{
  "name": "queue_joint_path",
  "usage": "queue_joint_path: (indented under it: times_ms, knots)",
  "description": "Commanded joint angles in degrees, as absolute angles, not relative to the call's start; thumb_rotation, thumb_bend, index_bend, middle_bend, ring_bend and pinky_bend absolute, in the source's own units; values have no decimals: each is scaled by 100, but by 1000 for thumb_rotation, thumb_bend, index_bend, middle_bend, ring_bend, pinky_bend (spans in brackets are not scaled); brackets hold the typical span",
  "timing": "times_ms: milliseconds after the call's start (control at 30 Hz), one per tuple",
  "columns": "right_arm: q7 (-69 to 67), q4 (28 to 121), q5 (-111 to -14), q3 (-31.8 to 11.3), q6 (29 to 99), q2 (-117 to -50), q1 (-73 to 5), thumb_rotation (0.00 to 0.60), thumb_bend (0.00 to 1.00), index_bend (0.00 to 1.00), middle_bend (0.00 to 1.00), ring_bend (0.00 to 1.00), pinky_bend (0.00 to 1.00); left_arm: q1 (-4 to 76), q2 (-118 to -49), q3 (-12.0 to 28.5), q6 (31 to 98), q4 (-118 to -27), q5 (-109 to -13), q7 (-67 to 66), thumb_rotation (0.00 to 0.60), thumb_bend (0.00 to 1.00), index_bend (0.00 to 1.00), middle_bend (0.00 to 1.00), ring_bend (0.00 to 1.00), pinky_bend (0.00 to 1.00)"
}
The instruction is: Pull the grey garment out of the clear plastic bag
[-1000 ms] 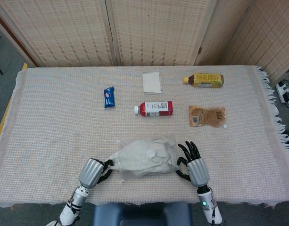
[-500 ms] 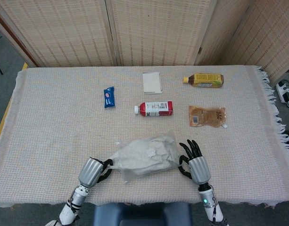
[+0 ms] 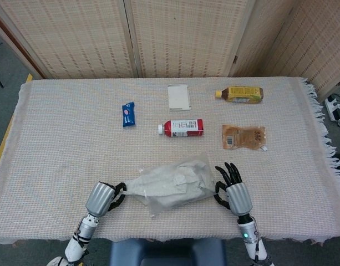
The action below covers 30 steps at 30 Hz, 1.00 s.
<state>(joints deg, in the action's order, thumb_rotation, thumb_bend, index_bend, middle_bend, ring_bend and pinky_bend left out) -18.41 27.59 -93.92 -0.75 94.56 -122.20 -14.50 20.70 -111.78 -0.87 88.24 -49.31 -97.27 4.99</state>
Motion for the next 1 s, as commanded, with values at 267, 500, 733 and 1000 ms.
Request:
queue_joint_path:
  times_ms: [267,500,733,1000]
  knots:
    - [-1623,3181,-9150,-385,9530,-11475,-1511,600,481,668,173,0,0,2016,-10975,87,8866,-4614,-9485,765,600,686,718,1000,1000,1000]
    - [-1608,3381,-8960,-576,9504,-11071,-1500,600,481,673,177,0,0,2024,-10842,168,8892,-4358,-9393,877,600,684,719,1000,1000,1000]
    - [-1712,3298,-8721,-760,9382,-10650,-1439,600,481,674,177,0,0,2076,-10620,381,8818,-3944,-9160,1073,600,685,719,1000,1000,1000]
    - [-1936,3155,-8463,-955,9312,-10321,-1332,600,481,674,180,0,0,2128,-10456,571,8718,-3449,-8916,1339,600,684,719,1000,1000,1000]
